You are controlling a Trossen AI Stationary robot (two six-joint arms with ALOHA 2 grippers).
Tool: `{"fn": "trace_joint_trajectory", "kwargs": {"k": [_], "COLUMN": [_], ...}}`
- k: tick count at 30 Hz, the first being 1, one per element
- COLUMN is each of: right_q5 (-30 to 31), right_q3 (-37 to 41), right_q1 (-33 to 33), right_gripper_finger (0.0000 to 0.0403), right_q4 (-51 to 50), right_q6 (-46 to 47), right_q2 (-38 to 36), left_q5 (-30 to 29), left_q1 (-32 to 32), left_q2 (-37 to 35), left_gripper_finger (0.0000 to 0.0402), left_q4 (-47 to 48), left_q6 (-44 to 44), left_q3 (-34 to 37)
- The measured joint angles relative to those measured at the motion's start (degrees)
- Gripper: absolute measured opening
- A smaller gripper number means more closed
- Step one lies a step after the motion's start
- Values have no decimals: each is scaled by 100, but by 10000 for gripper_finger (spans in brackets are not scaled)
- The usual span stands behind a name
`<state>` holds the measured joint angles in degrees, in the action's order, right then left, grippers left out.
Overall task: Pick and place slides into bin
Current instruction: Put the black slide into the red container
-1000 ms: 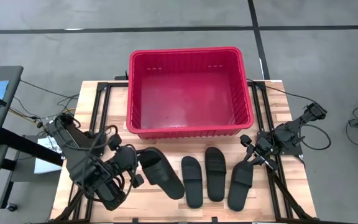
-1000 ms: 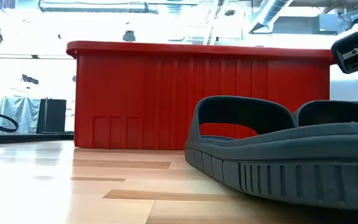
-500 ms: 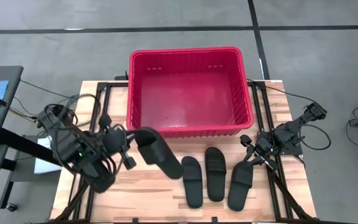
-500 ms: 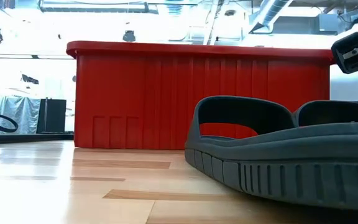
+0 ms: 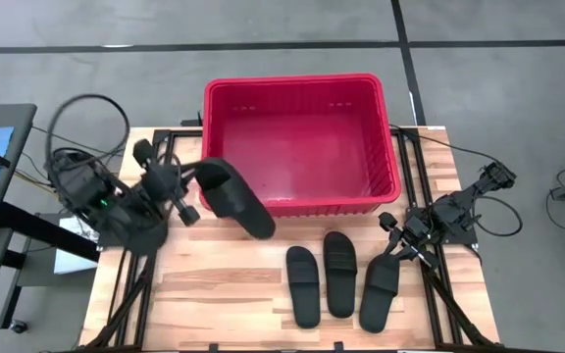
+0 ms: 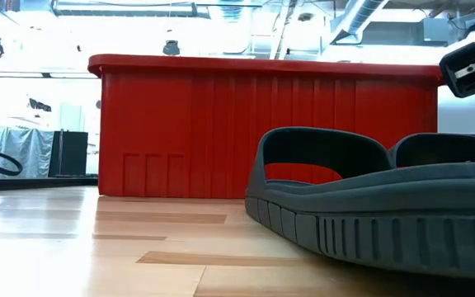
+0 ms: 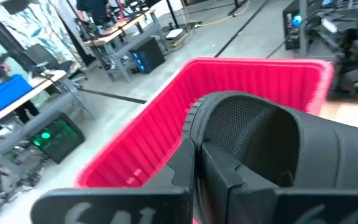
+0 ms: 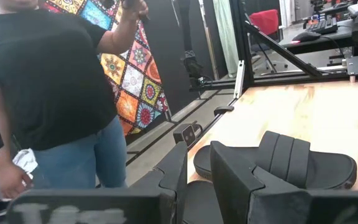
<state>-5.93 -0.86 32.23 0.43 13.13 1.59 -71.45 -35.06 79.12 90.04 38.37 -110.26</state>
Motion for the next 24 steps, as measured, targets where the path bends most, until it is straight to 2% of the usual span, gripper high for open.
{"fn": "trace_joint_trajectory", "kwargs": {"k": [7, 19, 24], "right_q5": [1, 0, 1], "right_q3": [0, 0, 2], "right_q1": [1, 0, 0], "right_gripper_finger": [63, 63, 63], "right_q4": [0, -1, 0], "right_q6": [-1, -1, -2], "right_q2": [1, 2, 2], "left_q5": [-145, -130, 113], "left_q1": [491, 1764, 2426], "left_q2": [-373, -814, -783], "left_gripper_finger": [0, 0, 0], "left_q4": [-4, -21, -511], "left_q6": [-817, -2032, -3011], "left_q3": [0, 0, 1]}}
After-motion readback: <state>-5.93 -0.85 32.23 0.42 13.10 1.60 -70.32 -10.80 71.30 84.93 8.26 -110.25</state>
